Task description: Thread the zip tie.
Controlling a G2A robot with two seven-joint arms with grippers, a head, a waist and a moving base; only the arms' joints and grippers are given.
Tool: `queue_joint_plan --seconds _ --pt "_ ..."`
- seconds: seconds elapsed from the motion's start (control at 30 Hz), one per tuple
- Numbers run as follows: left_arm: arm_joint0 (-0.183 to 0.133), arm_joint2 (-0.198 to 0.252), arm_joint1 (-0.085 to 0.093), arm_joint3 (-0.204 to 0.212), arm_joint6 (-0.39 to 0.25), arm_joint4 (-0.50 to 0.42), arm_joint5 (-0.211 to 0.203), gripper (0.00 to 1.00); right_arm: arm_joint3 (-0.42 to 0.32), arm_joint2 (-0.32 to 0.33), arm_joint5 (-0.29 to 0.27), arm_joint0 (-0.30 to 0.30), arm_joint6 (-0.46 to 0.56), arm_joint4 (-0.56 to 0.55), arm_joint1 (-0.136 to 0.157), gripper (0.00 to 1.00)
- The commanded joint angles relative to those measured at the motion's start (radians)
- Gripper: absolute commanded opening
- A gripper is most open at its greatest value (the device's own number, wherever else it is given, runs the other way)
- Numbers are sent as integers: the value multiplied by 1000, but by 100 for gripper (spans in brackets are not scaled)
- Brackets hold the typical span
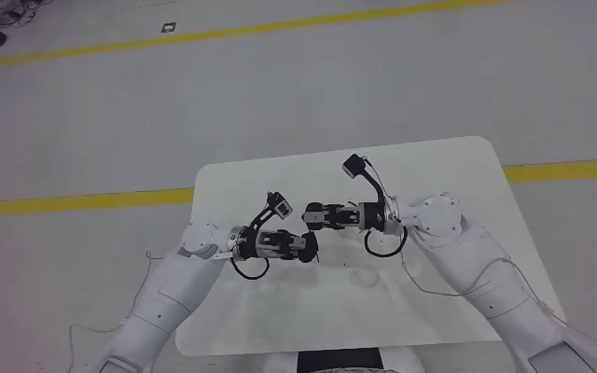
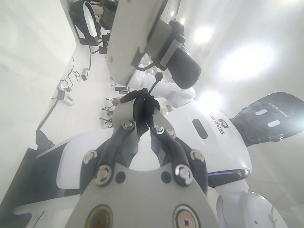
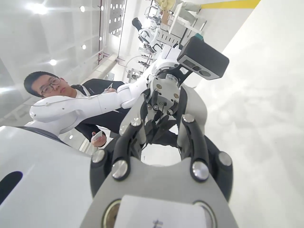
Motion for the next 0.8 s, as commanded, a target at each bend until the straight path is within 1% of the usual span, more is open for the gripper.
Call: queue_joint_plan --seconds 0.0,0.07,0.13,0.2,0.37,0.63,0.77 --pt "1 0 0 1 2 1 0 0 -1 0 0 0 8 1 0 15" --pt "1 0 1 1 3 1 0 0 -1 0 0 1 16 0 0 15" --pt "2 0 1 0 3 3 1 0 -1 1 0 2 24 0 0 18" --pt "3 1 1 0 4 4 1 0 0 1 0 4 32 -2 0 16" --pt "2 4 1 -3 4 4 2 0 3 1 0 7 43 -7 -1 19" --pt "-5 12 -1 1 2 4 -1 0 12 -10 0 14 49 -10 -4 18" --pt "-7 13 -2 3 1 3 -2 0 17 -13 0 17 52 -10 -5 15"
